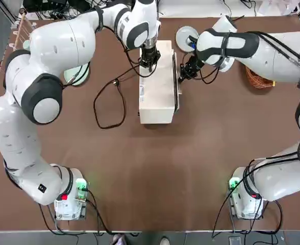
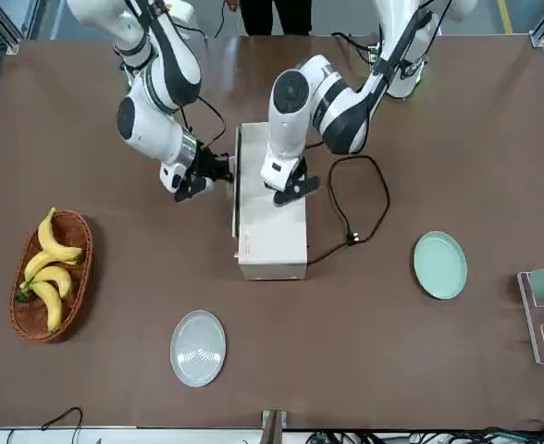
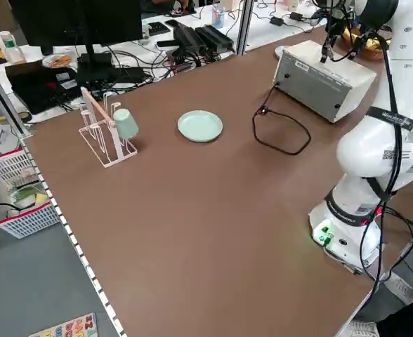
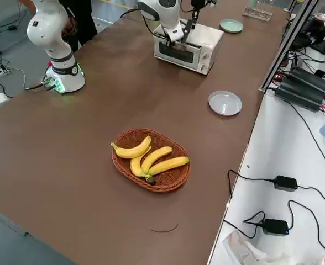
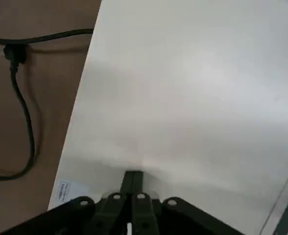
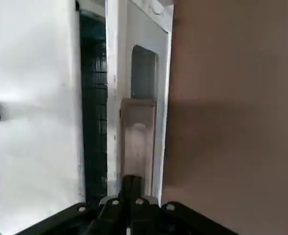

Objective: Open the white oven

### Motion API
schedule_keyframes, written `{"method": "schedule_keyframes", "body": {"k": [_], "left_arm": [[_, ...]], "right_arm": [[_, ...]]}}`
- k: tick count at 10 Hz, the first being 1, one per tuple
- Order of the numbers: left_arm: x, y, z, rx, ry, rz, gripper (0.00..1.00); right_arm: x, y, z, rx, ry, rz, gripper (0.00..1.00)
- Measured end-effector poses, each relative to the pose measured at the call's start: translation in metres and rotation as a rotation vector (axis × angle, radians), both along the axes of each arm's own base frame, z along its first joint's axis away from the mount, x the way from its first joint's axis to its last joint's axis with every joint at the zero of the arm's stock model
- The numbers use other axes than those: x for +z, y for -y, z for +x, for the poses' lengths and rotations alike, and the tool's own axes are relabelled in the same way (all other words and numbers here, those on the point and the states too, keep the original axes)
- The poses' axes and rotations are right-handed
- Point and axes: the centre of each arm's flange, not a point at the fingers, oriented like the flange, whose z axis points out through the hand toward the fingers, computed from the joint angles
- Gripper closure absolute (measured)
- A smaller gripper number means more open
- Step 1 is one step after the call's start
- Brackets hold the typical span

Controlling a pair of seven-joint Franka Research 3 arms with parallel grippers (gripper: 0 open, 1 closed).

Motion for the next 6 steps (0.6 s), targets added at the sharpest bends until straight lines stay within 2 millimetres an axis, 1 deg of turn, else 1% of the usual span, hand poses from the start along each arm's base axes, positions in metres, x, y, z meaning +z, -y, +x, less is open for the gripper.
{"method": "schedule_keyframes", "body": {"k": [1, 3, 4, 6], "left_arm": [[0.000, 0.000, 0.000, 0.000, 0.000, 0.000, 0.99], [0.000, 0.000, 0.000, 0.000, 0.000, 0.000, 0.99], [0.000, 0.000, 0.000, 0.000, 0.000, 0.000, 0.99], [0.000, 0.000, 0.000, 0.000, 0.001, 0.000, 0.99]], "right_arm": [[-0.008, 0.019, 0.002, 0.013, 0.003, -0.006, 0.97], [-0.037, 0.060, 0.008, 0.024, 0.014, -0.041, 0.97], [-0.050, 0.078, 0.015, 0.031, 0.024, -0.073, 0.97], [-0.066, 0.121, 0.030, 0.064, 0.041, -0.137, 0.97]]}}
